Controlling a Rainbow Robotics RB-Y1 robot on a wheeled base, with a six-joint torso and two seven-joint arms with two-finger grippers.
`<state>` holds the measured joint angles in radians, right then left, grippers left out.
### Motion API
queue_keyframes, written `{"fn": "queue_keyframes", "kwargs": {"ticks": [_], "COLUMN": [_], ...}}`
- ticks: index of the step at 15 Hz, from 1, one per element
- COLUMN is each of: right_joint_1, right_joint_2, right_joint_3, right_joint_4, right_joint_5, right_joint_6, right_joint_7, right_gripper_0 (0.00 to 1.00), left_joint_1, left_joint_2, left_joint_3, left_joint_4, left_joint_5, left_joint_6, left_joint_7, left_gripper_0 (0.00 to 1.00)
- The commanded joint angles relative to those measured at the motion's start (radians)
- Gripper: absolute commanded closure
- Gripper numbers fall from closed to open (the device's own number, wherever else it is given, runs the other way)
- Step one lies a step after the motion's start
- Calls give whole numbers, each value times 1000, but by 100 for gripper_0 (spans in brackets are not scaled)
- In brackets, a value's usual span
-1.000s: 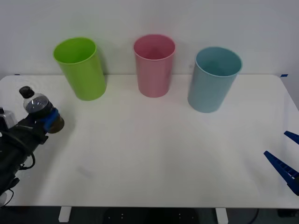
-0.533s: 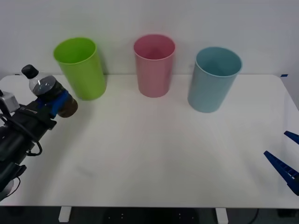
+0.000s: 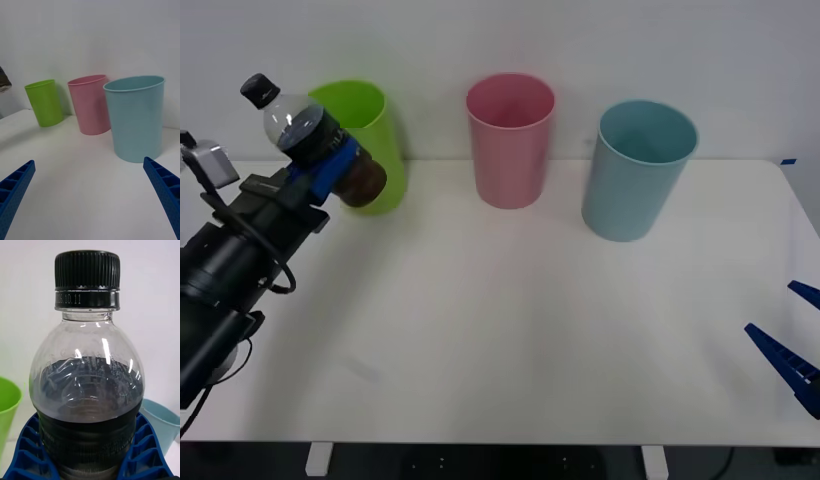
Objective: Grasp the object on the table and drop it into the matching bin: aluminum can to the light blue bin, PET bottle to the pink bin.
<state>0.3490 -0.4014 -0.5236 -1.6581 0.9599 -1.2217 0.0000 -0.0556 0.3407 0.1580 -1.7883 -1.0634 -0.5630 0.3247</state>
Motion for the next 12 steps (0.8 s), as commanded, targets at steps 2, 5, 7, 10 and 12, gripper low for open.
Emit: {"fn": "queue_keyframes", "kwargs": {"ticks": [2,5,7,10,12], "right_joint_1": [0,0,0,0,0], "right_joint_2": [0,0,0,0,0], "right_joint_3": [0,0,0,0,0], "right_joint_4": [0,0,0,0,0], "right_joint_5": [0,0,0,0,0], "right_joint_6": [0,0,0,0,0], "right_joint_7": [0,0,0,0,0], "right_gripper_0": [0,0,0,0,0], "left_joint_1": [-115,-244,-334,-474,-572], "left_joint_2": [-17,-63,-101,-158,-190], "left_joint_3": [-41,-84,-86,-84,-84], "left_joint_4": [30,130,214,351,461], "left_joint_5": [-89,-167,-217,-303,-359], "left_joint_6": [49,103,103,121,137], "left_joint_7": [76,56,47,24,5], "left_gripper_0": [100,100,100,100,100]}}
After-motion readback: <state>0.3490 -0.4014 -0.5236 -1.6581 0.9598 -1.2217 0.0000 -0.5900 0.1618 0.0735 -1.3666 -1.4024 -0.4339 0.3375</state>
